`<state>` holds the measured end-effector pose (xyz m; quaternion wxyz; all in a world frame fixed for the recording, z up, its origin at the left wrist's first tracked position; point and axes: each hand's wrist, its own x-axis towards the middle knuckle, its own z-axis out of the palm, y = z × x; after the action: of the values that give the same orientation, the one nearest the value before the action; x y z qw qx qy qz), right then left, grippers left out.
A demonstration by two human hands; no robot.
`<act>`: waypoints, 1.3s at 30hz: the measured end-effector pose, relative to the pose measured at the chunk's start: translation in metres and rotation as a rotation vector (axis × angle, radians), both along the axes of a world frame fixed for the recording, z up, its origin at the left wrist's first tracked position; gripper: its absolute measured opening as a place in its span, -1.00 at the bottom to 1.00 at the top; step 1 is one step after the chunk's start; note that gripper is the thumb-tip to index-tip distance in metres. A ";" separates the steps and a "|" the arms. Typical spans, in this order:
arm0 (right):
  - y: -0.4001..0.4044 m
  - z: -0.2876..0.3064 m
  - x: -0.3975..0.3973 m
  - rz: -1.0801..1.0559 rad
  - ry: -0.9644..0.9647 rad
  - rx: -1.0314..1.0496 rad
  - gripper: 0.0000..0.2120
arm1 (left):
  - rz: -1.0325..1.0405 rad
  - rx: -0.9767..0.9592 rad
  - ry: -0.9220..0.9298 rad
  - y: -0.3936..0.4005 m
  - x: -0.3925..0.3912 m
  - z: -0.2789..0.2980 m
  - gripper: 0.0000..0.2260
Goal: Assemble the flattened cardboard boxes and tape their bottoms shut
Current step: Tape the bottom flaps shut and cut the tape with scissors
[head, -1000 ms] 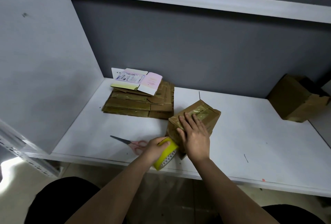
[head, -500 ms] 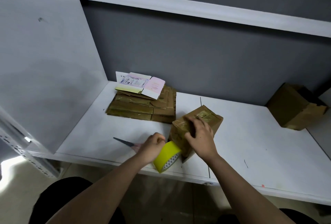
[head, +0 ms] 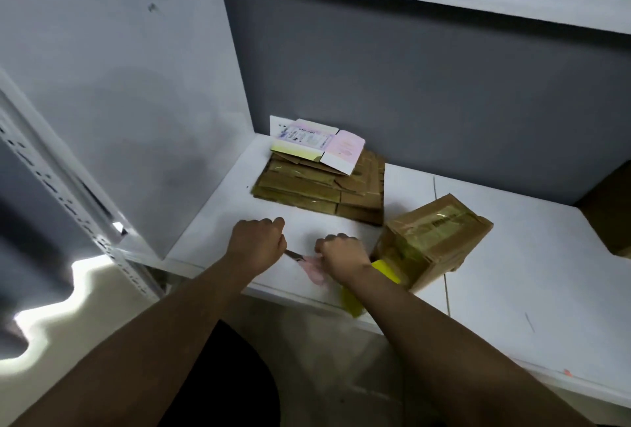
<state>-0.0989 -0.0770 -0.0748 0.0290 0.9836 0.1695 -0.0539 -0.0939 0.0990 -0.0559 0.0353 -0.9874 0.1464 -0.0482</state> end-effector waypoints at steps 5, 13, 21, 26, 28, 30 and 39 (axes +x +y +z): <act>0.028 -0.036 0.015 -0.048 0.094 -0.109 -0.69 | -0.020 0.084 0.000 0.013 0.008 -0.018 -0.74; 0.030 -0.033 0.023 -0.093 0.065 -0.073 -0.72 | -0.010 -0.042 0.009 0.012 0.010 -0.021 -0.73; -0.039 0.044 -0.016 -0.430 0.095 0.704 -0.83 | 0.347 -0.900 0.109 -0.031 -0.018 -0.002 -0.88; -0.108 0.063 -0.092 -0.487 0.445 1.221 -0.75 | 0.212 -1.032 0.637 -0.099 -0.030 -0.028 -0.78; -0.131 0.066 -0.118 -0.493 0.530 1.202 -0.61 | 0.192 -1.019 0.702 -0.124 -0.032 -0.031 -0.67; -0.151 0.066 -0.136 -0.504 0.610 1.153 -0.56 | 0.183 -1.028 0.732 -0.141 -0.029 -0.035 -0.65; -0.198 0.058 -0.144 -0.510 0.753 0.929 -0.52 | 0.038 -1.167 0.775 -0.149 -0.025 -0.029 -0.93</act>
<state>-0.2429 -0.2753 -0.0171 -0.4746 0.8170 -0.0650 -0.3211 -0.1188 -0.0496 -0.0852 -0.5546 -0.7934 0.0813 0.2373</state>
